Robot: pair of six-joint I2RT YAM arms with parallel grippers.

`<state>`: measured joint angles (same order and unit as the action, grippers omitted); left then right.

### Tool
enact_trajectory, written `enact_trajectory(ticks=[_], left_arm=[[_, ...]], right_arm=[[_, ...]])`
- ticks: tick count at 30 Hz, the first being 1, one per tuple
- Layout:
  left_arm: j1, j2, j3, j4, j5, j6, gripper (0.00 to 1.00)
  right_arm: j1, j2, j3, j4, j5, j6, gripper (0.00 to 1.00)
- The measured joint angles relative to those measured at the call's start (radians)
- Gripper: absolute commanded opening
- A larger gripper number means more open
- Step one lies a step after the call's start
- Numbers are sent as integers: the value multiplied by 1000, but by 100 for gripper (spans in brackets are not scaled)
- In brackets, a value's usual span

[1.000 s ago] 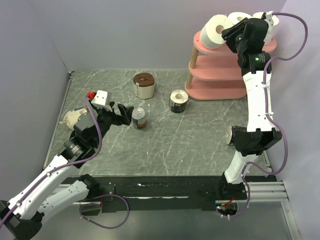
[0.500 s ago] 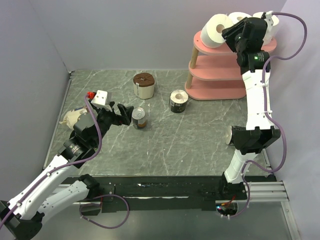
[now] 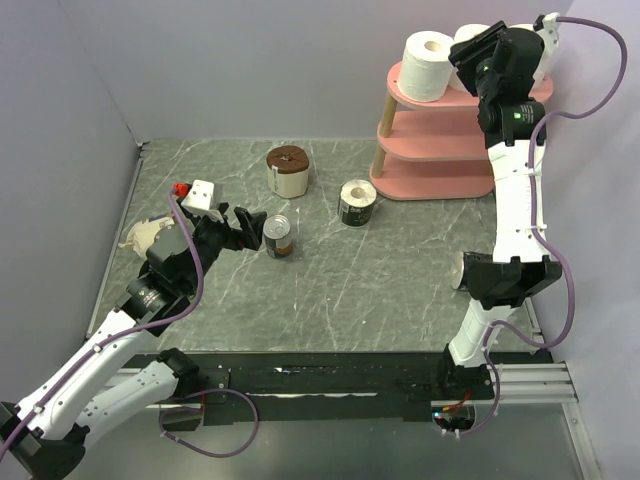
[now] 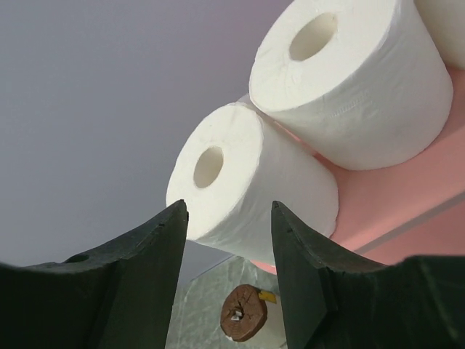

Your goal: Place and organize the paper towels onto the shelf

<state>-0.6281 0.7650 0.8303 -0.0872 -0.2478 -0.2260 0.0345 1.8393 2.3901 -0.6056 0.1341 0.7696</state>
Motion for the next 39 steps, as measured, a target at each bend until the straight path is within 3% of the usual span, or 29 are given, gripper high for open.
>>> enact_trajectory(ticks=[5, 9, 18, 24, 39], left_arm=[[1, 0, 0, 0, 0, 0, 96], [2, 0, 0, 0, 1, 0, 96], [6, 0, 0, 0, 15, 0, 96], [8, 0, 0, 0, 15, 0, 96], [8, -1, 0, 0, 15, 0, 96]], right_arm=[[0, 0, 0, 6, -3, -12, 58], [6, -6, -12, 24, -12, -63, 52], [77, -115, -227, 120, -95, -243, 47], [97, -115, -240, 144, -121, -278, 42], [97, -48, -229, 177, -119, -294, 41]])
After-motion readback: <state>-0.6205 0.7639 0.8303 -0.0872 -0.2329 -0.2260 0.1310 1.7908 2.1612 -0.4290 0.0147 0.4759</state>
